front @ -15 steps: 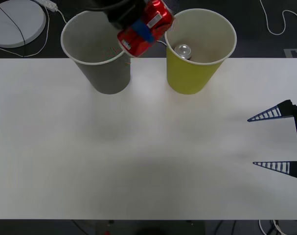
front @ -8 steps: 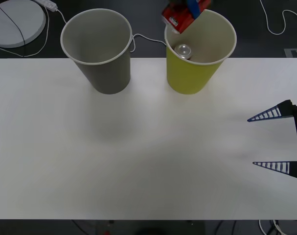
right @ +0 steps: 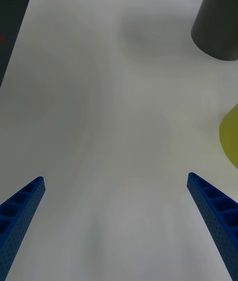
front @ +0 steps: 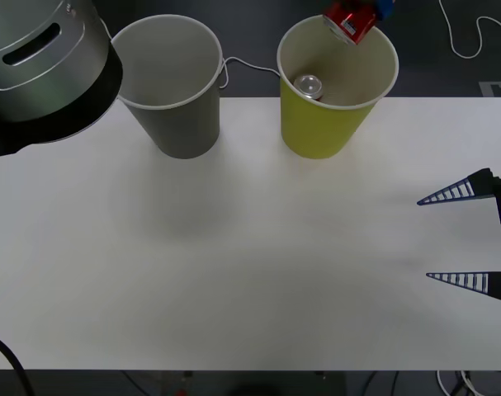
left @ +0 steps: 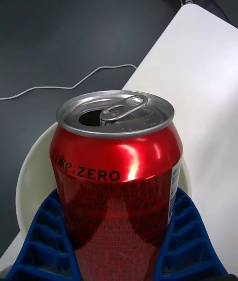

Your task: Put the can into the green bin and the plastic bottle into the gray bin

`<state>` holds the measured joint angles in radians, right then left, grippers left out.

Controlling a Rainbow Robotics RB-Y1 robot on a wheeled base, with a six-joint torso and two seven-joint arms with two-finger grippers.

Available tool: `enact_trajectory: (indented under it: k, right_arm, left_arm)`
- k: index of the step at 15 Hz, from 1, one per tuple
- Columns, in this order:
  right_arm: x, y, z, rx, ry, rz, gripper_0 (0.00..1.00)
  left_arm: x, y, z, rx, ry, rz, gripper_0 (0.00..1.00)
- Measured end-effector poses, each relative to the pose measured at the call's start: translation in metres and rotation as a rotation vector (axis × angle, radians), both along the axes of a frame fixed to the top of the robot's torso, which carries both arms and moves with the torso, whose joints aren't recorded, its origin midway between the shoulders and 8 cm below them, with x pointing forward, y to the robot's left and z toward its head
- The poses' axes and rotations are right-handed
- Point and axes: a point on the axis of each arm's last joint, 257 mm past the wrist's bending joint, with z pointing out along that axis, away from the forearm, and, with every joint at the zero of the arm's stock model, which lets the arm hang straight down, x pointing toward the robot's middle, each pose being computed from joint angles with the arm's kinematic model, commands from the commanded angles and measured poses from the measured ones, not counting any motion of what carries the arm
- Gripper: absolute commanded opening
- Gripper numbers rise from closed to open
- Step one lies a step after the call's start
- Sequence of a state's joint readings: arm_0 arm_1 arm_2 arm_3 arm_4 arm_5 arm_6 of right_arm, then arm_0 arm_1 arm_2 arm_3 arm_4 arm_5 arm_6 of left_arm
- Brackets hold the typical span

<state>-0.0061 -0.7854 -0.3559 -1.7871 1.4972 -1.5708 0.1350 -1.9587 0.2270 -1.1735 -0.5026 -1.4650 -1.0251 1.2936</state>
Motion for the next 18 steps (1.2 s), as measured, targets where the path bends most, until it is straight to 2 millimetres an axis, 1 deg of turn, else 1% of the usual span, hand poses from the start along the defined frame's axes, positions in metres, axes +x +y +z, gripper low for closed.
enact_trajectory:
  k: [1,2,3,4,9,12,13,15,18]
  right_arm:
    - [0.000,0.000,0.000,0.000,0.000,0.000,1.00]
    - [0.000,0.000,0.000,0.000,0.000,0.000,1.00]
    - [0.000,0.000,0.000,0.000,0.000,0.000,1.00]
    - [0.000,0.000,0.000,0.000,0.000,0.000,1.00]
    - [0.000,0.000,0.000,0.000,0.000,0.000,1.00]
    - [0.000,0.000,0.000,0.000,0.000,0.000,1.00]
    - [0.000,0.000,0.000,0.000,0.000,0.000,1.00]
    - [0.000,0.000,0.000,0.000,0.000,0.000,1.00]
    - [0.000,0.000,0.000,0.000,0.000,0.000,1.00]
  left_arm:
    - [0.000,-0.002,0.000,0.000,-0.003,-0.003,0.01]
    - [0.000,-0.002,0.000,0.000,-0.005,-0.005,0.12]
    - [0.000,-0.002,0.000,0.001,-0.008,-0.009,0.86]
    - [0.000,-0.004,0.001,0.002,-0.016,-0.020,1.00]
    - [-0.001,-0.009,0.008,-0.034,-0.011,-0.030,1.00]
    - [-0.001,-0.006,0.014,-0.058,0.000,-0.026,1.00]
    - [-0.001,-0.002,0.015,-0.053,0.006,-0.033,1.00]
    - [-0.004,0.014,0.019,-0.029,0.019,-0.063,1.00]
    - [-0.008,0.043,0.025,-0.049,0.073,-0.112,1.00]
